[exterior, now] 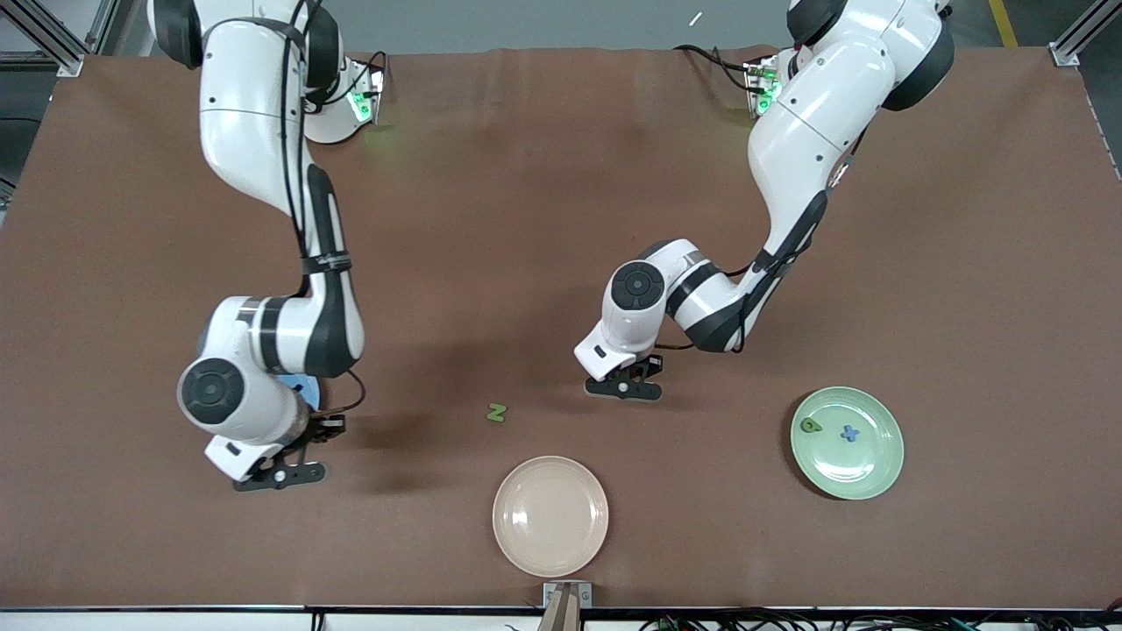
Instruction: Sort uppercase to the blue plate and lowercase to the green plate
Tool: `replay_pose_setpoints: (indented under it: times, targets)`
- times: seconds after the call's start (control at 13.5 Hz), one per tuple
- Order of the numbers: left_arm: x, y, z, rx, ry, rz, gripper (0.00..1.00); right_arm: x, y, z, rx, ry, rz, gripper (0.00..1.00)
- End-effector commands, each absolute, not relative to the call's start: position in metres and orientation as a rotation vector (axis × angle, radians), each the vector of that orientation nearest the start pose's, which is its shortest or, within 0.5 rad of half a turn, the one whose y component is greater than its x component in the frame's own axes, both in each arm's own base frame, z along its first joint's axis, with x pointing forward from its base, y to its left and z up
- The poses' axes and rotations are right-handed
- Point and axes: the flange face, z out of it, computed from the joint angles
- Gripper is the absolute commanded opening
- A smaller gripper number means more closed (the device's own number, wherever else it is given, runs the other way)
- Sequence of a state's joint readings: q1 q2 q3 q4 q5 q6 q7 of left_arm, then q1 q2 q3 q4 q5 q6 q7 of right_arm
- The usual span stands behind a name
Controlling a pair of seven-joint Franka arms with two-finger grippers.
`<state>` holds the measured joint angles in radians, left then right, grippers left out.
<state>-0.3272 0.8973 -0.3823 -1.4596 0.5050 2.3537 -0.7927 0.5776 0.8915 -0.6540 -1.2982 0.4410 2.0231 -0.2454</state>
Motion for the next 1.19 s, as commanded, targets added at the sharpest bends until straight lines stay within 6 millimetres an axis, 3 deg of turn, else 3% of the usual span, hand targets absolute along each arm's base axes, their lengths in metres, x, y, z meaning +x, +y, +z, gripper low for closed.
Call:
replay_pose_setpoints:
  times: [0.0,0.15,0.22,0.3,0.37,0.44,0.52,0.59,0.81,0.96,1.11]
  targets:
    - [0.599,-0.417,0.188,-3.121,0.140,-0.210,0.05,0.736,0.024,0.264,-3.190,-0.335,0.058,0.00]
    - [0.623,-0.386,0.208,-3.115,0.062,-0.249,0.04,0.730,0.004,0.247,-3.182,-0.353,0.099,0.03]
    - [0.635,-0.366,0.215,-3.109,0.025,-0.265,0.04,0.727,-0.003,0.239,-3.182,-0.328,0.116,0.12]
    - [0.646,-0.346,0.224,-3.105,-0.017,-0.279,0.04,0.725,-0.006,0.235,-3.183,-0.305,0.117,0.35]
    - [0.653,-0.332,0.224,-3.101,-0.045,-0.280,0.04,0.721,-0.010,0.228,-3.179,-0.283,0.122,0.66]
    - [0.663,-0.313,0.225,-3.094,-0.083,-0.285,0.03,0.720,-0.010,0.225,-3.169,-0.269,0.120,0.85]
    - [0.671,-0.297,0.226,-3.088,-0.105,-0.291,0.03,0.719,-0.005,0.224,-3.161,-0.270,0.117,0.98]
    - [0.680,-0.278,0.234,-3.081,-0.126,-0.303,0.03,0.719,0.000,0.226,-3.159,-0.279,0.117,0.99]
    - [0.686,-0.234,0.252,-2.992,-0.090,-0.190,0.02,0.717,0.062,0.236,-3.152,-0.206,0.105,1.00]
    - [0.698,-0.192,0.251,-2.984,-0.150,-0.170,0.01,0.710,0.132,0.248,-3.158,-0.091,0.080,1.00]
    - [0.704,-0.168,0.251,-2.978,-0.156,-0.165,0.01,0.700,0.195,0.254,-3.159,0.025,0.052,1.00]
